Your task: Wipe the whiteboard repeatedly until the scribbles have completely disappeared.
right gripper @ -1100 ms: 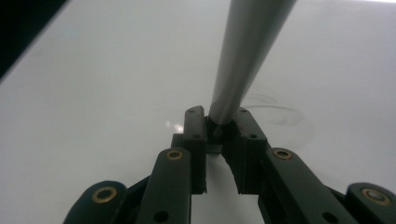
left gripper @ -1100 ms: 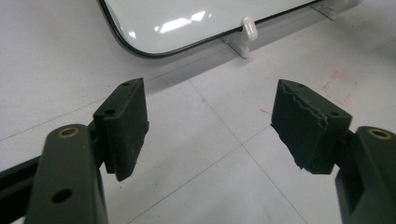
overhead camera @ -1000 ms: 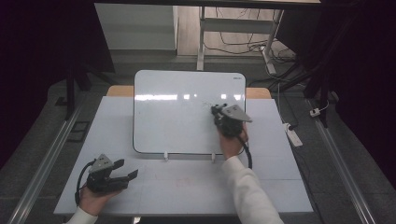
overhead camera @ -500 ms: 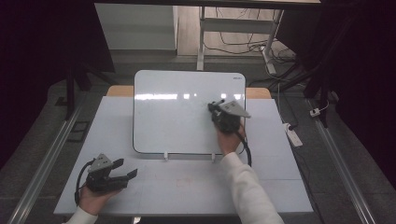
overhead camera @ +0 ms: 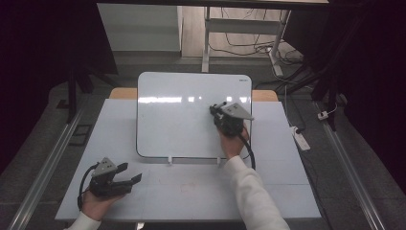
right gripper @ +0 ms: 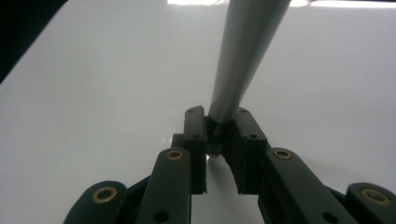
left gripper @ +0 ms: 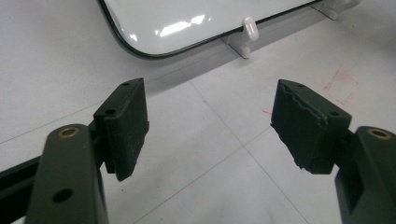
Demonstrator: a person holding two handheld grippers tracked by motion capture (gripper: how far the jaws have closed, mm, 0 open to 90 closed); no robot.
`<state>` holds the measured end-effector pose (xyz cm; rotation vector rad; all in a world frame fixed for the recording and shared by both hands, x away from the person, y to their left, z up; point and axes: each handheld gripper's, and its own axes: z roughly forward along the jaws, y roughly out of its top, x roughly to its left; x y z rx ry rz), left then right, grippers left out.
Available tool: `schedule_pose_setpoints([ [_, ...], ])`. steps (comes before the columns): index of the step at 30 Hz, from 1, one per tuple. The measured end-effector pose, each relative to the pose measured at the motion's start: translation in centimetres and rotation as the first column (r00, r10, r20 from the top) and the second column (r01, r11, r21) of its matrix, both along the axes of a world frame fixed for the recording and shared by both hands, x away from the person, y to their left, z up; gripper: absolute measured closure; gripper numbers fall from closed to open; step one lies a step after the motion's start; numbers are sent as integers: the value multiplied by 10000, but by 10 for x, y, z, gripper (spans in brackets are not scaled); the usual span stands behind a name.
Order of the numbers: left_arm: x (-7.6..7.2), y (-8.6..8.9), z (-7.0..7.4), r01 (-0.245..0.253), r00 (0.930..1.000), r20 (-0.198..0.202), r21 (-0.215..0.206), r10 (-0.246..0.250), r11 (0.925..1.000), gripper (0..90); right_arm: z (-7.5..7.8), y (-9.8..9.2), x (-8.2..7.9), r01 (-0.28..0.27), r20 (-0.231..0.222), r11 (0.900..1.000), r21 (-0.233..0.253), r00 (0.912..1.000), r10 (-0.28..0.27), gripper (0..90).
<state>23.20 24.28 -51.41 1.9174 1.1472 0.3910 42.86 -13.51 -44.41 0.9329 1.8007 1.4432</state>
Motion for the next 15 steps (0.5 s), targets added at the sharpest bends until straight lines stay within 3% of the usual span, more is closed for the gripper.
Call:
schedule_pose_setpoints([
  [2,-1,1,1,-17,10000,39,-36,17,10000,282,3,-6,5,183,-151,9991,375,9997,-177,779],
  [3,0,1,1,-18,10000,41,-43,18,10000,282,2,-1,2,189,-92,9997,163,9998,-187,779],
  [6,2,1,0,-6,10000,1,-57,6,10000,282,-6,21,-8,-832,-85,9950,-549,9965,829,779],
  [7,1,1,0,10,10000,0,-31,-10,10000,281,-6,25,-9,-835,13,9931,-828,9965,839,779],
  [8,1,1,0,4,10000,16,-18,-3,10000,281,-5,22,-6,-864,-33,9938,-694,9963,863,779],
  [12,-1,2,1,-47,10000,43,-84,48,10000,281,7,7,8,-26,-16,9999,132,10000,26,779],
  [13,-1,2,1,-51,10000,50,-93,51,9999,282,7,10,8,29,-32,10000,57,10000,-28,779],
  [15,1,2,1,-47,10000,33,-63,47,10000,281,4,21,5,-474,-79,9988,-144,9989,473,779],
])
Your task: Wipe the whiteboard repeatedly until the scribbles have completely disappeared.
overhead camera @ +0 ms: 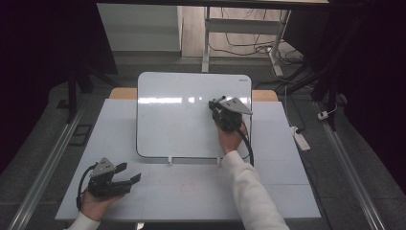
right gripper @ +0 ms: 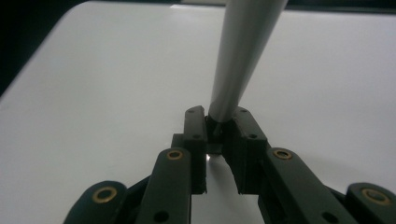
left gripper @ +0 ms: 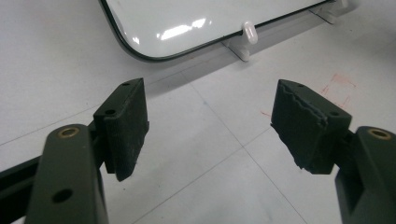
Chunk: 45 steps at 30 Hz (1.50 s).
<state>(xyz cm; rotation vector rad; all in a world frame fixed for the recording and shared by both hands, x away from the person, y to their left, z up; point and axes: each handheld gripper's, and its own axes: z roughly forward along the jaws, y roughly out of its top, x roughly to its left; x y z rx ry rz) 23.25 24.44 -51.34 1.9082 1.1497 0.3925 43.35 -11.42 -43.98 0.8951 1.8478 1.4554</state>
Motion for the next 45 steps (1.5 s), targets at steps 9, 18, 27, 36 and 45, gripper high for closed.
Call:
schedule_pose_setpoints([
  [9,-1,1,0,-19,10000,17,-14,19,10000,281,5,12,5,30,96,9999,100,9999,-31,779],
  [18,-2,1,1,0,10000,58,-31,0,10000,282,9,-6,5,619,79,9980,-98,9981,-618,778],
  [27,-2,0,2,-8,10000,61,-20,8,10000,281,-7,34,-9,-777,-97,9959,-460,9970,773,778],
  [36,-3,1,2,37,9999,124,-52,-37,10000,282,-14,37,-22,-1313,-534,9869,-941,9905,1267,778],
  [45,-6,0,8,-116,9977,659,-316,136,9994,302,-7,-6,-56,-2329,-1432,9699,-705,9646,2212,778],
])
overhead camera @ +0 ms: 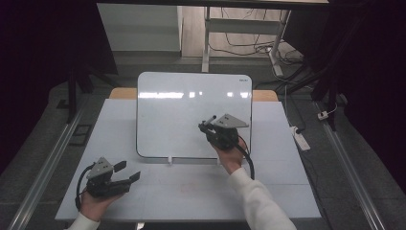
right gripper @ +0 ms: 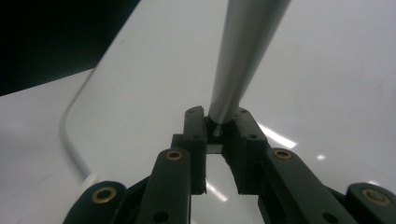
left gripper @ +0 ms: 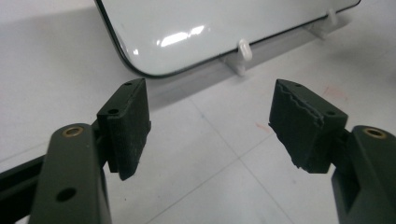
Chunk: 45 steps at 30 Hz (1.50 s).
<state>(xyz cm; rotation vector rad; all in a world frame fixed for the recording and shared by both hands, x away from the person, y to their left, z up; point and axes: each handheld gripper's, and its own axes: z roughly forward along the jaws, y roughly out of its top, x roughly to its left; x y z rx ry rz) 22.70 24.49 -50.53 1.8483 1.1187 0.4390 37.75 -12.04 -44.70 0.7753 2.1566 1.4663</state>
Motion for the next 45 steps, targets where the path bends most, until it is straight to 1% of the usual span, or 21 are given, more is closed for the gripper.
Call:
schedule_pose_setpoints([
  [2,0,-1,2,-30,9999,128,-48,31,10000,302,-4,-8,-10,-295,-318,9996,23,9991,296,778],
  [5,1,-3,4,-35,9997,251,-100,38,9999,302,-9,-16,-24,-718,-737,9974,-51,9947,712,777],
  [7,2,-4,6,-6,9993,386,-139,11,9999,303,-11,-18,-31,-970,-848,9952,-79,9918,960,777],
  [8,2,-6,7,9,9987,517,-150,-2,9999,305,-12,-19,-34,-1063,-887,9942,-156,9906,1045,778],
  [13,3,-13,19,222,9947,1013,-244,-196,9995,312,-17,-20,-48,-1549,-1046,9879,24,9825,1543,777],
  [14,4,-15,23,340,9934,1103,-279,-307,9990,316,-18,-20,-50,-1624,-1105,9867,-17,9807,1612,777],
  [16,5,-22,27,495,9917,1202,-271,-459,9984,318,-21,-19,-53,-1819,-1196,9833,100,9760,1817,777],
  [19,10,-35,32,866,9893,1194,-195,-837,9961,318,-24,-17,-56,-2054,-1302,9787,62,9702,2044,777],
  [20,12,-40,33,994,9882,1186,-158,-969,9949,318,-25,-16,-56,-2075,-1330,9782,46,9694,2063,777],
  [22,14,-50,37,1282,9846,1206,-92,-1262,9917,320,-26,-15,-57,-2179,-1390,9759,73,9663,2168,776],
  [26,19,-69,48,1776,9746,1396,-75,-1749,9841,327,-29,-14,-58,-2356,-1554,9716,205,9593,2359,776],
  [28,21,-76,52,1969,9707,1419,-80,-1938,9804,329,-29,-14,-59,-2419,-1562,9700,221,9575,2424,776],
  [30,24,-85,55,2212,9659,1408,-112,-2175,9752,334,-29,-13,-61,-2495,-1655,9680,271,9539,2505,776],
  [33,28,-98,60,2555,9569,1450,-77,-2517,9668,349,-30,-9,-63,-2676,-1742,9631,296,9474,2686,776],
  [37,33,-116,65,3044,9410,1552,3,-3008,9525,392,-33,-4,-65,-2800,-1945,9596,287,9400,2802,776],
  [39,35,-125,66,3261,9326,1601,106,-3235,9453,412,-35,-1,-65,-2836,-2059,9585,296,9366,2835,776],
  [40,35,-128,66,3333,9297,1603,163,-3315,9427,422,-37,0,-65,-2819,-2135,9589,317,9353,2820,776],
  [42,36,-139,66,3446,9227,1687,424,-3467,9378,447,-39,2,-65,-2722,-2311,9615,367,9338,2732,776],
  [44,37,-146,65,3494,9188,1728,620,-3549,9349,475,-41,3,-64,-2646,-2447,9634,433,9321,2670,776],
  [45,37,-150,64,3489,9178,1752,722,-3563,9344,493,-41,3,-64,-2616,-2461,9644,393,9329,2631,776],
])
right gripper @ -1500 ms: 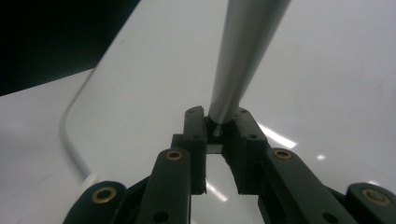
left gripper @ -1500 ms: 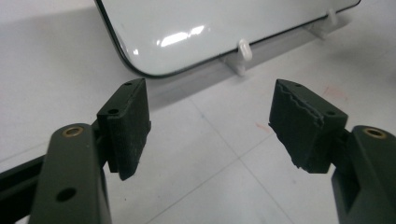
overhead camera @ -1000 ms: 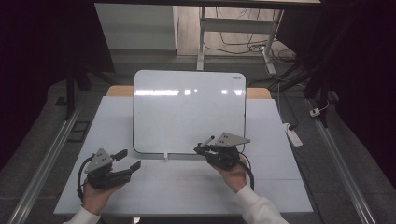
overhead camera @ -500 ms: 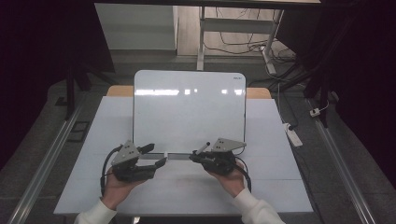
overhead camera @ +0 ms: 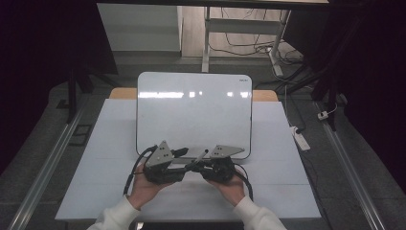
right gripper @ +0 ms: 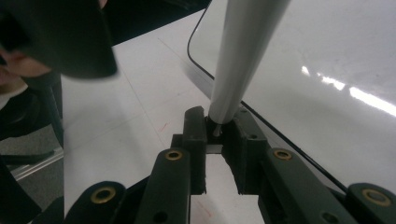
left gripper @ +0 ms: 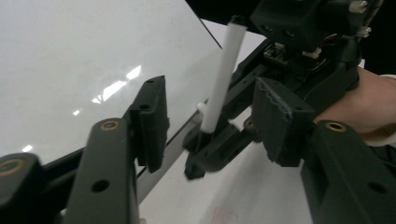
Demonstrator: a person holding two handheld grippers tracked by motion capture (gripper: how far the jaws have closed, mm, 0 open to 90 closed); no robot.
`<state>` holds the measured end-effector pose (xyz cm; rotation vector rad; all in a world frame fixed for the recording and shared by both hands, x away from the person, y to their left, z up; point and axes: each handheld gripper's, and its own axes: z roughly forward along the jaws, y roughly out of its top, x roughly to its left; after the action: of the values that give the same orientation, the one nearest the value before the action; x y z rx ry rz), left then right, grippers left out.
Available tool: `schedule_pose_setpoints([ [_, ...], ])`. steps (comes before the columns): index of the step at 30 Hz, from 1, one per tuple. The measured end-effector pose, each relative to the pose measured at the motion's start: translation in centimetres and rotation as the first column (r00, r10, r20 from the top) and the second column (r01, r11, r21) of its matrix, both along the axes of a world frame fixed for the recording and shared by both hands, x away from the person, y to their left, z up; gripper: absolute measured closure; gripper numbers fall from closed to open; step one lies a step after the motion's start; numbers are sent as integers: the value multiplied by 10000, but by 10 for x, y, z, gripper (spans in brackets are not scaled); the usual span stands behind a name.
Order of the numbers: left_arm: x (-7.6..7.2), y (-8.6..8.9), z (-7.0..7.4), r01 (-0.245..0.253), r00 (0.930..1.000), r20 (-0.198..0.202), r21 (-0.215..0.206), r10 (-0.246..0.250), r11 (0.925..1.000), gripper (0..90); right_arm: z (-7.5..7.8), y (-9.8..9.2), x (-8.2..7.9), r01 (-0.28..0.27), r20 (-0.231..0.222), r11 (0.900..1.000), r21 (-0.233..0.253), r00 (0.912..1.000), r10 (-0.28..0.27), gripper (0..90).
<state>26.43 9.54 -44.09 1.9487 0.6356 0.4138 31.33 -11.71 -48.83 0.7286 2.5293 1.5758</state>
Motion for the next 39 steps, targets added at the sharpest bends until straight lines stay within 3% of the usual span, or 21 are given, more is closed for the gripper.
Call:
schedule_pose_setpoints([
  [8,5,-18,-3,-129,9995,288,263,122,9996,659,-3,4,-1,169,-296,9998,111,9994,-166,776],
  [11,5,-21,-5,-193,9991,387,381,179,9991,775,-3,5,-2,124,-297,9999,67,9995,-122,776],
  [14,4,-23,-5,-477,9963,744,732,423,9962,808,-5,5,-3,132,-430,9998,120,9990,-126,775],
  [20,5,-14,-2,-624,9969,500,411,603,9972,819,-5,6,-4,118,-510,9994,324,9986,-101,763],
  [23,9,0,2,-996,9945,351,153,990,9949,819,-2,5,-6,141,-319,9986,509,9994,-125,672],
  [27,15,25,5,-1581,9874,35,-98,1582,9874,819,3,-1,-8,431,49,9971,621,9990,-435,608],
  [31,21,54,4,-2243,9739,-397,-213,2233,9743,819,6,-14,-9,723,492,9956,592,9960,-753,552],
  [39,30,89,5,-3177,9445,-939,-181,3148,9480,817,3,-63,-4,1725,945,9843,375,9800,-1753,485],
])
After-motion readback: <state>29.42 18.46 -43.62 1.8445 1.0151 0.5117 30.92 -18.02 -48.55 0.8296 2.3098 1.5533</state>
